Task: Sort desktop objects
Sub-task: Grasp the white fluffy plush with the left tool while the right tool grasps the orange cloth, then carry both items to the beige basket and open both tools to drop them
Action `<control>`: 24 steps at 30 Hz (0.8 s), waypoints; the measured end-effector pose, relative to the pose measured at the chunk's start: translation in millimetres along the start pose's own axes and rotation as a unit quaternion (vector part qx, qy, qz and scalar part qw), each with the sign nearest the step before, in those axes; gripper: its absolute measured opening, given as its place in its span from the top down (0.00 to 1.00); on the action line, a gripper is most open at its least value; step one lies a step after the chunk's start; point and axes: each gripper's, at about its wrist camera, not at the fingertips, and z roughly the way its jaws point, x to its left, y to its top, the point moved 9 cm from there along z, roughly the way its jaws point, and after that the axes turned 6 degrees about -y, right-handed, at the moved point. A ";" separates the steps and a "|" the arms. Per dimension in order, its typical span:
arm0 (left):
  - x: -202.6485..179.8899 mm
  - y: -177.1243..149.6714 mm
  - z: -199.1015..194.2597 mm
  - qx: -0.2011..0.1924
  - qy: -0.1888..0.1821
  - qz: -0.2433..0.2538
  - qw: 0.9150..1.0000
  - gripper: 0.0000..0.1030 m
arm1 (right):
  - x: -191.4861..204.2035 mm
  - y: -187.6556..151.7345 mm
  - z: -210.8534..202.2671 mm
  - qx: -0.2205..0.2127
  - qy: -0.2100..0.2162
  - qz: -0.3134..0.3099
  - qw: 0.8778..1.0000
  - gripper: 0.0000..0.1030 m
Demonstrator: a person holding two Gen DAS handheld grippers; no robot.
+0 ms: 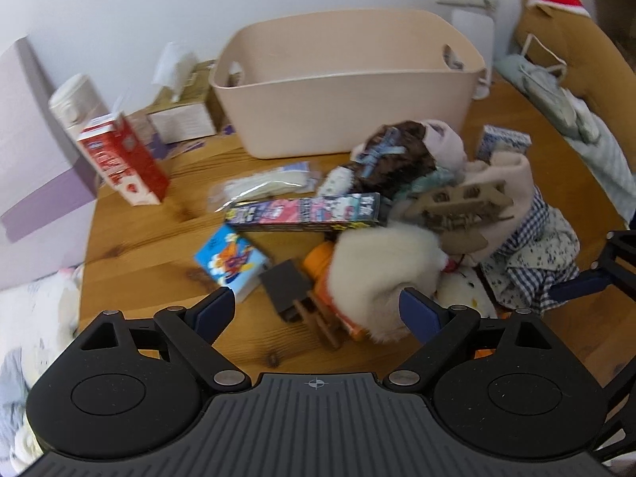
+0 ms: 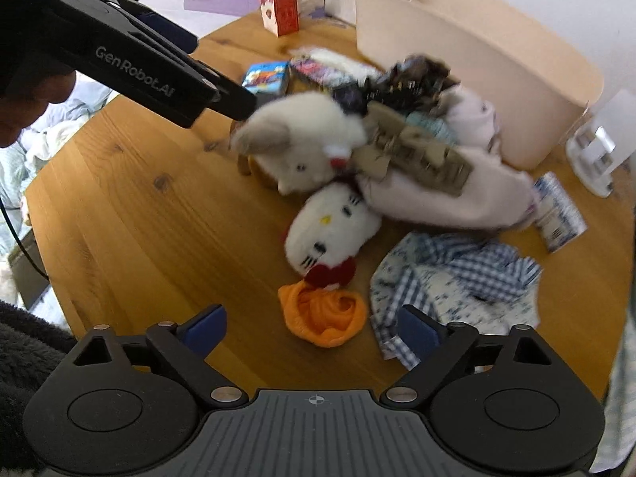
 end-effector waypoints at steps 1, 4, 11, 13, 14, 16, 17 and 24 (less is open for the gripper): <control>-2.2 -0.5 4.3 0.002 -0.002 0.005 1.000 0.11 | -0.5 -2.2 3.3 0.006 0.003 0.001 1.000 0.16; -10.6 -0.2 16.0 0.009 -0.010 0.024 1.000 0.15 | -1.6 -9.4 12.2 0.020 0.009 -0.001 1.000 0.23; -21.4 -2.2 39.8 0.029 -0.025 0.042 0.998 0.29 | -1.8 -15.8 23.3 0.027 0.017 0.002 0.999 0.29; -23.7 -3.7 44.5 0.036 -0.035 0.040 0.998 0.37 | -0.2 -17.2 25.5 0.029 0.016 0.000 0.999 0.31; -24.8 -4.3 46.2 0.039 -0.042 0.042 0.997 0.39 | 0.3 -18.3 26.6 0.030 0.016 0.000 0.999 0.32; -29.2 -4.0 47.8 0.034 -0.048 0.057 0.997 0.44 | 1.4 -18.9 25.7 0.023 0.012 -0.005 1.000 0.32; -30.9 -3.9 49.1 0.034 -0.048 0.065 0.996 0.45 | 1.6 -19.3 25.2 0.021 0.011 -0.006 1.000 0.33; -39.4 -3.8 47.9 0.022 -0.049 0.087 0.995 0.72 | -3.8 -20.5 18.9 0.005 -0.006 0.000 1.000 0.71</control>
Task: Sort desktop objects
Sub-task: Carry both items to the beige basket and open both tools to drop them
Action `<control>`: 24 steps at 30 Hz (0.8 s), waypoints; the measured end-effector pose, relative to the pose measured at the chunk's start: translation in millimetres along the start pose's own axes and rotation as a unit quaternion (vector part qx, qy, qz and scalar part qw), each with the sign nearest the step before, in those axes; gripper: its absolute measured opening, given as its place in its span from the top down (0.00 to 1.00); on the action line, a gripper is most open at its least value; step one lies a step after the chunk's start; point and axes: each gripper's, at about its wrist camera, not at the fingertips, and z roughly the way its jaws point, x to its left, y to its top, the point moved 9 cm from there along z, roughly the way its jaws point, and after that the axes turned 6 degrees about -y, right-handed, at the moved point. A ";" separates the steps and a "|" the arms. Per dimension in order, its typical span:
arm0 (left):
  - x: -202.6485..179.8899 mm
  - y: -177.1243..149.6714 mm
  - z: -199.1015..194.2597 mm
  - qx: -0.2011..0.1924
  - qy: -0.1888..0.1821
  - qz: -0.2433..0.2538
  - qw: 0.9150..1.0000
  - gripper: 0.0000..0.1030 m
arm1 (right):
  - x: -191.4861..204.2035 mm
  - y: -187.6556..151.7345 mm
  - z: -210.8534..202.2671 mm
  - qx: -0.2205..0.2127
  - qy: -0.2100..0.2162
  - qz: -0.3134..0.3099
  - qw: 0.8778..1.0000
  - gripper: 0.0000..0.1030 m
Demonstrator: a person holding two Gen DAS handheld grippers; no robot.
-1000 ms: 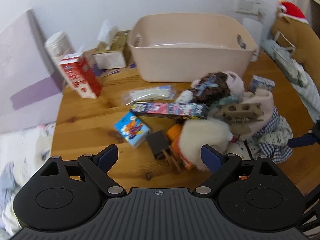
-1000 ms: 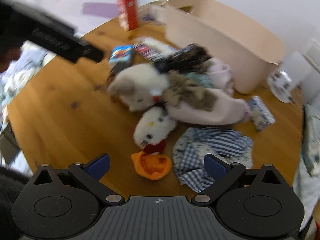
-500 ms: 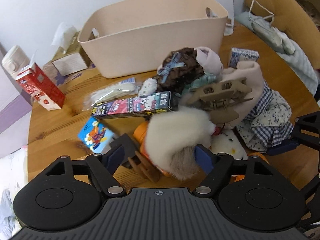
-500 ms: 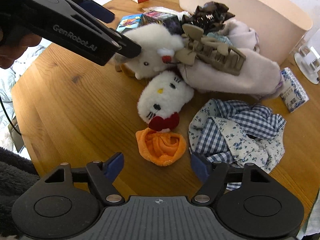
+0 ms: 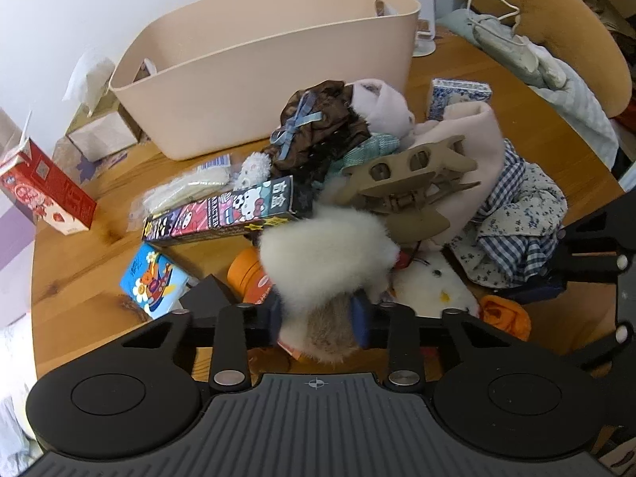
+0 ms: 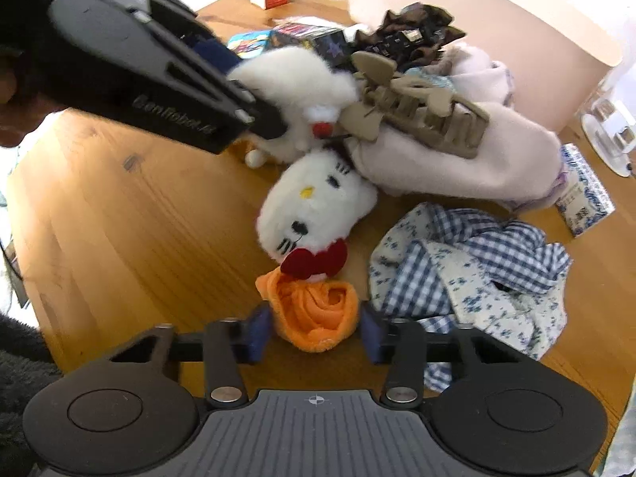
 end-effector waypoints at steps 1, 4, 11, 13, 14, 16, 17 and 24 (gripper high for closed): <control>-0.7 -0.6 -1.5 -0.003 0.000 0.003 1.000 0.74 | -0.8 -1.0 -1.0 0.000 0.004 0.002 1.000 0.78; 1.1 -1.8 -5.5 -0.005 -0.002 -0.006 1.000 0.77 | -3.0 -5.9 -4.2 0.003 0.016 0.012 1.000 0.85; 10.5 -8.4 -23.5 -0.010 -0.008 -0.035 0.999 0.80 | -11.4 -15.3 -29.6 -0.014 0.035 0.035 0.999 0.86; 13.1 -11.6 -29.9 -0.013 -0.008 -0.045 0.999 0.80 | -14.7 -20.3 -40.4 -0.019 0.034 0.038 0.999 0.86; 14.4 -13.2 -33.2 -0.015 -0.011 -0.054 0.998 0.80 | -19.2 -17.0 -43.1 -0.022 0.033 0.039 0.998 0.86; 15.9 -15.7 -41.0 -0.020 -0.019 -0.072 0.997 0.81 | -33.2 -8.4 -46.3 -0.030 0.031 0.043 0.998 0.86; 16.2 -16.4 -45.3 -0.023 -0.022 -0.077 0.996 0.81 | -47.5 -1.6 -50.0 -0.033 0.031 0.045 0.998 0.86; 19.9 -7.8 -73.9 -0.044 -0.024 -0.084 0.995 0.81 | -63.4 24.3 -80.9 -0.069 0.015 0.060 0.996 0.86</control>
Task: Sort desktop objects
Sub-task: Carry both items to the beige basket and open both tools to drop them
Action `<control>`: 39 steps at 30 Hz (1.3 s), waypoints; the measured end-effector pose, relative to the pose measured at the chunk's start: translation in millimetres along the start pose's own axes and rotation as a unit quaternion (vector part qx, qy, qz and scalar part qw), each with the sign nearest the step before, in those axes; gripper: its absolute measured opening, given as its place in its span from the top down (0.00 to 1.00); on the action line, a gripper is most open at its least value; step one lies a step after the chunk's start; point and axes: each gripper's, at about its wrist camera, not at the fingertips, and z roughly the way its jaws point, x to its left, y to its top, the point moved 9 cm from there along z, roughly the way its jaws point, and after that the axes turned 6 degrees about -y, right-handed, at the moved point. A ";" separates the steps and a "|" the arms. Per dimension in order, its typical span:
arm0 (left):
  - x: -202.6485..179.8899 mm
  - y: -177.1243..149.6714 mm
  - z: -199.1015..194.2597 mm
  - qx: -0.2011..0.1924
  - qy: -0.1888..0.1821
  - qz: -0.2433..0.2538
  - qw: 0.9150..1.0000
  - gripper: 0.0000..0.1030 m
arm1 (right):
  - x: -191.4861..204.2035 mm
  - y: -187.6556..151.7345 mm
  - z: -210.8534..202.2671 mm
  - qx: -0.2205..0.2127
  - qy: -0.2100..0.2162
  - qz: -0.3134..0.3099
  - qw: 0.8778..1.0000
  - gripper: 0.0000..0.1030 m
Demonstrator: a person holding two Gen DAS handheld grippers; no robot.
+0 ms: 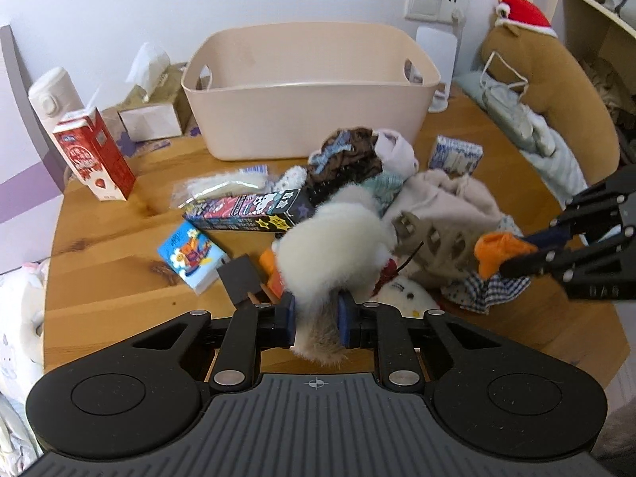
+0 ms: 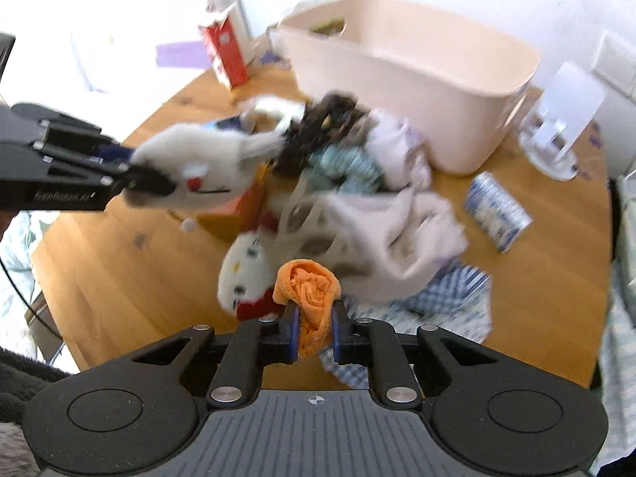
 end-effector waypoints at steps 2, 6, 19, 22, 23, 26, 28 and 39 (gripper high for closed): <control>2.9 6.2 -6.1 -0.006 0.004 -0.006 1.000 0.81 | -7.2 21.1 10.8 -0.015 -0.010 0.005 1.000 0.86; 6.2 24.3 -19.9 -0.030 0.001 -0.010 0.999 0.81 | -25.5 43.9 3.7 -0.039 -0.022 0.015 0.999 0.86; 4.7 114.9 -45.7 -0.120 0.003 0.018 0.993 0.81 | -77.3 120.9 -15.8 -0.109 -0.055 0.003 0.992 0.86; 7.2 136.7 -40.5 -0.127 0.010 0.021 0.992 0.81 | -87.3 136.4 -15.0 -0.121 -0.063 0.000 0.991 0.86; 8.4 142.5 -37.8 -0.128 0.012 0.019 0.992 0.81 | -90.7 141.3 -14.4 -0.125 -0.064 0.000 0.990 0.86; 13.0 160.8 -28.1 -0.133 0.024 0.014 0.991 0.81 | -100.1 155.2 -12.7 -0.136 -0.074 0.004 0.988 0.86; 14.9 170.8 -18.9 -0.134 0.028 0.014 0.990 0.81 | -104.4 163.1 -9.8 -0.140 -0.076 0.005 0.987 0.86; 22.0 197.2 64.9 -0.091 0.053 -0.002 0.994 0.81 | -129.0 195.3 39.4 -0.120 -0.078 0.022 0.989 0.86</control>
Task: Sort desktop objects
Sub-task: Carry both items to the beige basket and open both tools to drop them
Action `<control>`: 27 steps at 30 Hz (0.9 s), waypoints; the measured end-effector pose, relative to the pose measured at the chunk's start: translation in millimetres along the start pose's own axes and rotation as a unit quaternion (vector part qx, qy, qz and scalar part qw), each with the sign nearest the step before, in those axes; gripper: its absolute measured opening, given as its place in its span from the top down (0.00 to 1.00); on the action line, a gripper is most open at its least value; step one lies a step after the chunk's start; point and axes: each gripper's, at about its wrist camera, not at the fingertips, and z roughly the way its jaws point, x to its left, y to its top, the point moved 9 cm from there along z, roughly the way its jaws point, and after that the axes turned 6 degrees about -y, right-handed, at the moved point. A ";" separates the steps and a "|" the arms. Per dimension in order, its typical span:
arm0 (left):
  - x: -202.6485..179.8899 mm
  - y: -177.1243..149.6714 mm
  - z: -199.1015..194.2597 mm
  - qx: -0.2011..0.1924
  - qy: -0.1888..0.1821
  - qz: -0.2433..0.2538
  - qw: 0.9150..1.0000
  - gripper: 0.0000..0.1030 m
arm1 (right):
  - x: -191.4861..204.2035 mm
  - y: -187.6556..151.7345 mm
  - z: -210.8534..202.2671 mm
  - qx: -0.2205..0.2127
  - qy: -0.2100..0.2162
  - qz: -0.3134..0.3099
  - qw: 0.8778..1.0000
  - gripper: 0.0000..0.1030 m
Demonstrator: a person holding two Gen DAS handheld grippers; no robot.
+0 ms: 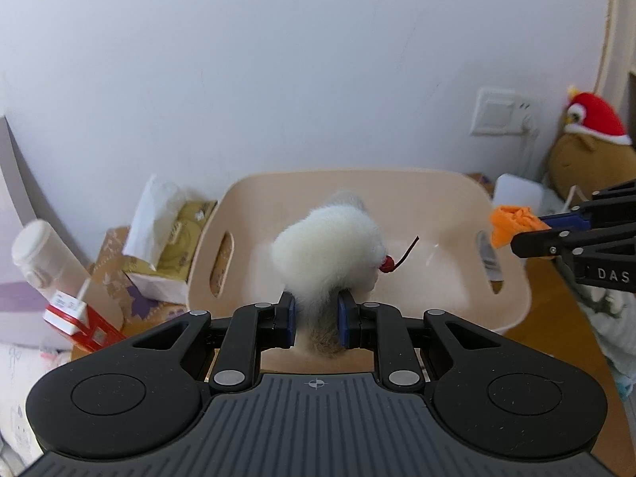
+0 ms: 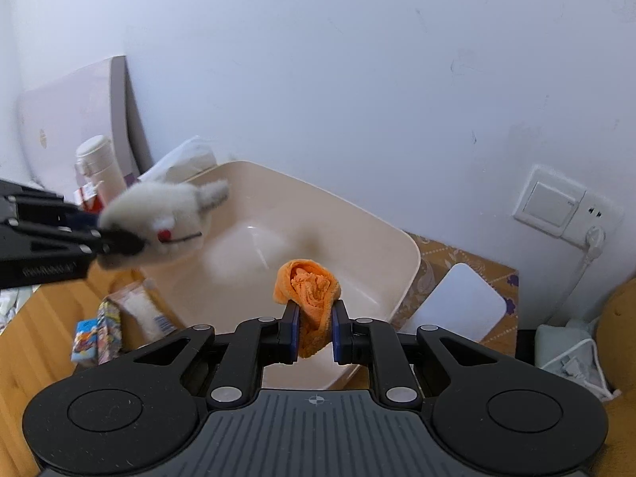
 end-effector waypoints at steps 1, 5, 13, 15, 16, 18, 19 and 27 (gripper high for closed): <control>0.5 -0.9 7.7 0.010 0.002 -0.006 1.000 0.81 | 0.0 -0.8 6.0 0.005 0.001 0.001 1.000 0.86; 0.7 -6.9 31.0 0.049 0.000 -0.022 0.999 0.81 | 1.9 -7.3 27.2 0.025 0.004 0.005 1.000 0.86; 1.5 -14.6 48.6 0.099 -0.007 -0.047 0.994 0.62 | 1.9 -19.5 49.4 0.055 0.004 0.014 0.998 0.69; 1.3 -15.9 47.1 0.104 -0.010 -0.043 0.994 0.56 | -0.2 -19.9 45.9 0.049 0.004 0.024 0.998 0.62; 1.2 -16.1 45.0 0.102 -0.010 -0.037 0.994 0.54 | -1.7 -20.0 43.8 0.047 0.006 0.027 0.999 0.55; 2.1 -15.8 40.8 0.098 -0.009 -0.027 0.995 0.48 | -3.0 -18.9 37.9 0.036 0.009 0.030 0.999 0.42; 3.2 -15.2 38.1 0.096 -0.011 -0.026 0.995 0.44 | -2.8 -17.8 34.5 0.030 0.015 0.032 0.999 0.34; 22.4 -9.6 5.8 0.072 -0.023 -0.053 0.996 0.26 | -8.1 -11.0 2.1 -0.003 0.020 0.025 0.999 0.10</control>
